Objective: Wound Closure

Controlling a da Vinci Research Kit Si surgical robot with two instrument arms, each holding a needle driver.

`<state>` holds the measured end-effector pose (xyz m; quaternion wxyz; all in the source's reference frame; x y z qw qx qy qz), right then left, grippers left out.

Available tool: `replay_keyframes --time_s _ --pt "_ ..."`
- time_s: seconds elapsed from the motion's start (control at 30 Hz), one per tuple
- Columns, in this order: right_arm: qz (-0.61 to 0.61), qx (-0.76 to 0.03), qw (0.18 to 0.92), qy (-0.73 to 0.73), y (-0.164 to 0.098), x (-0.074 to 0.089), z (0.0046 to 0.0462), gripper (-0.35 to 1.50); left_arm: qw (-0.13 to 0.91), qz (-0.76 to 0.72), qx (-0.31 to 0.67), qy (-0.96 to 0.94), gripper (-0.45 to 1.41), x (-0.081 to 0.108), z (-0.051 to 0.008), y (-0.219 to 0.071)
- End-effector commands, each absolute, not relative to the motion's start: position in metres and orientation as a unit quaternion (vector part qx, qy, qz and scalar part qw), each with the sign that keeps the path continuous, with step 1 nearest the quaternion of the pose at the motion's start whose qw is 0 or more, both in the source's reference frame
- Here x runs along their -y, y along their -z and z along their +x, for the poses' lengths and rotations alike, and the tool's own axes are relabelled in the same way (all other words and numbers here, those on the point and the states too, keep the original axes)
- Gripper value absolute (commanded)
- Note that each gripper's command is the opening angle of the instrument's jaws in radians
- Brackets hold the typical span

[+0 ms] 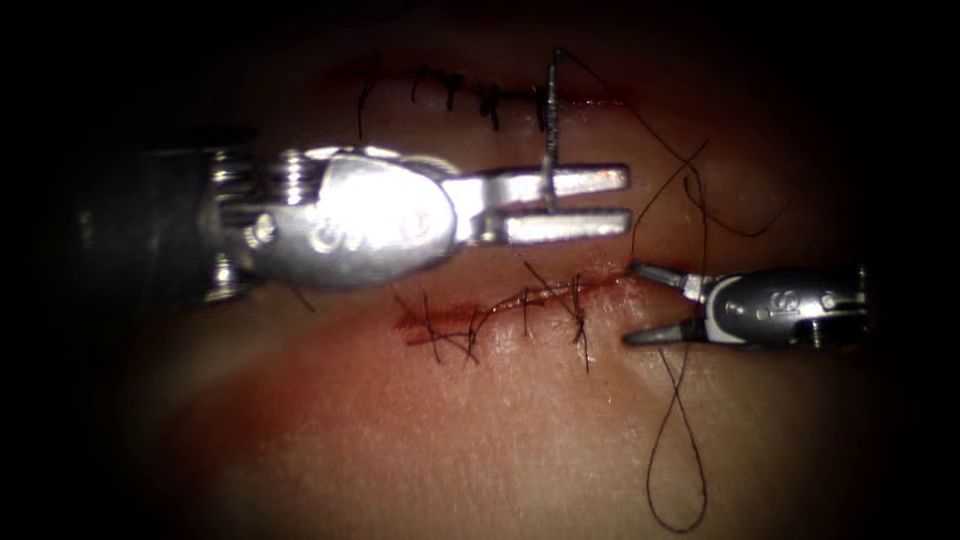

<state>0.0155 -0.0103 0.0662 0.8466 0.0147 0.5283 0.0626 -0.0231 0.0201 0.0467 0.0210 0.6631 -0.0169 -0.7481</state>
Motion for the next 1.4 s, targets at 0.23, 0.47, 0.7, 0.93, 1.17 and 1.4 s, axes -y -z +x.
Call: replay_keyframes --time_s 0.23,0.47,0.7,0.93,1.17,1.4 --pt "0.040 -0.601 0.794 -0.083 -0.064 0.013 0.0176 0.83 0.014 0.650 0.030 0.759 -0.45 -0.020 -0.0257 -0.054" --pt "0.046 -0.629 0.772 -0.082 -0.062 0.014 0.0181 0.74 0.010 0.636 0.021 0.772 -0.45 -0.020 -0.0272 -0.060" --pt "0.016 -0.661 0.740 -0.120 -0.060 0.013 0.0172 0.74 0.004 0.626 0.008 0.780 -0.45 -0.017 -0.0269 -0.065" --pt "-0.033 -0.666 0.724 -0.175 -0.059 0.011 0.0156 0.76 0.000 0.614 -0.007 0.789 -0.45 -0.014 -0.0268 -0.068" --pt "-0.094 -0.624 0.741 -0.230 -0.059 0.008 0.0142 0.76 0.006 0.607 -0.019 0.794 -0.45 -0.009 -0.0275 -0.069" --pt "-0.127 -0.561 0.784 -0.235 -0.061 0.007 0.0145 0.74 0.017 0.608 -0.028 0.794 -0.45 -0.005 -0.0277 -0.067"
